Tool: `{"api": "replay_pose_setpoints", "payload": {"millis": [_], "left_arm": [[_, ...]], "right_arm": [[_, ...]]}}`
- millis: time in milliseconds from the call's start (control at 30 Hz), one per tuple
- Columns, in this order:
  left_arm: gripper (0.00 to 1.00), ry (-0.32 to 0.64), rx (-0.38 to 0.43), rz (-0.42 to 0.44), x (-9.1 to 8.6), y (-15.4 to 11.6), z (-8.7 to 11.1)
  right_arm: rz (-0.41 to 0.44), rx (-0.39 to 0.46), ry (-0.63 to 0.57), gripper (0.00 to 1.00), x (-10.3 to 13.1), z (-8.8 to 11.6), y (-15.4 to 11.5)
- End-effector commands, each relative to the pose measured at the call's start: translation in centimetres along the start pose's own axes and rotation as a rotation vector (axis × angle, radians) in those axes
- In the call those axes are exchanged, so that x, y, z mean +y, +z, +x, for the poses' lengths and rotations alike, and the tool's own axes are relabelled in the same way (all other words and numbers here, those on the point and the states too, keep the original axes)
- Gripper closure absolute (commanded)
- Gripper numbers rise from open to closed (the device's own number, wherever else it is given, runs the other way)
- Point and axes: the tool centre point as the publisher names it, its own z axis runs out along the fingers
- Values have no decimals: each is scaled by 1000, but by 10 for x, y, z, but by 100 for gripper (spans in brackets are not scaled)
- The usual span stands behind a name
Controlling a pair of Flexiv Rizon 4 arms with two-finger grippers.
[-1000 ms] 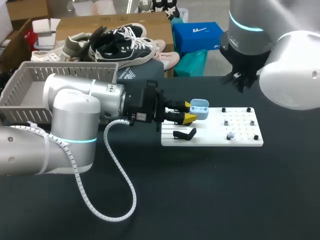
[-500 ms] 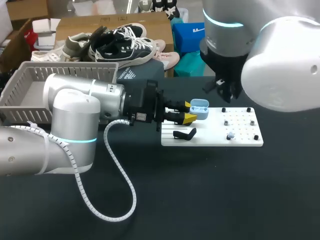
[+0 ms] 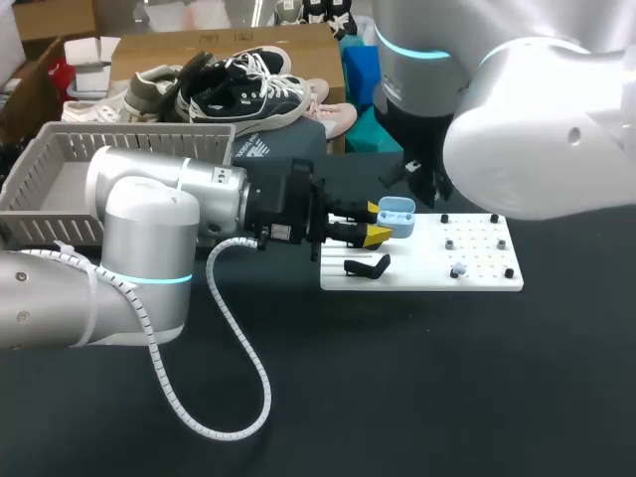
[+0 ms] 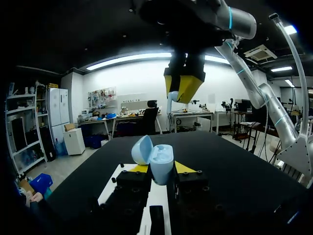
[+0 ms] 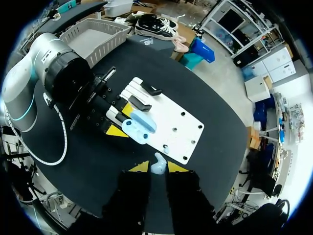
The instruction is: Pick up each earbud case from the left stands, insert the matching earbuds, close the lid, and place the case in the box.
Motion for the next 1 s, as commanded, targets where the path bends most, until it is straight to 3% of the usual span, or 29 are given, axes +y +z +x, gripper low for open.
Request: {"api": "replay_pose_setpoints", "payload": {"millis": [33,467,800,1000], "left_arm": [[100,1,-2,-2,0,0,1],[100,1,-2,-2,0,0,1],[100,1,-2,-2,0,0,1],[100,1,-2,-2,0,0,1]], "right_arm": [[3,-2,2,100,1,2,-1],[7,1,43,100,1,-2,3],[104,161,290,100,8,-18,3],[135,227,339,100,13,-20,6]]}}
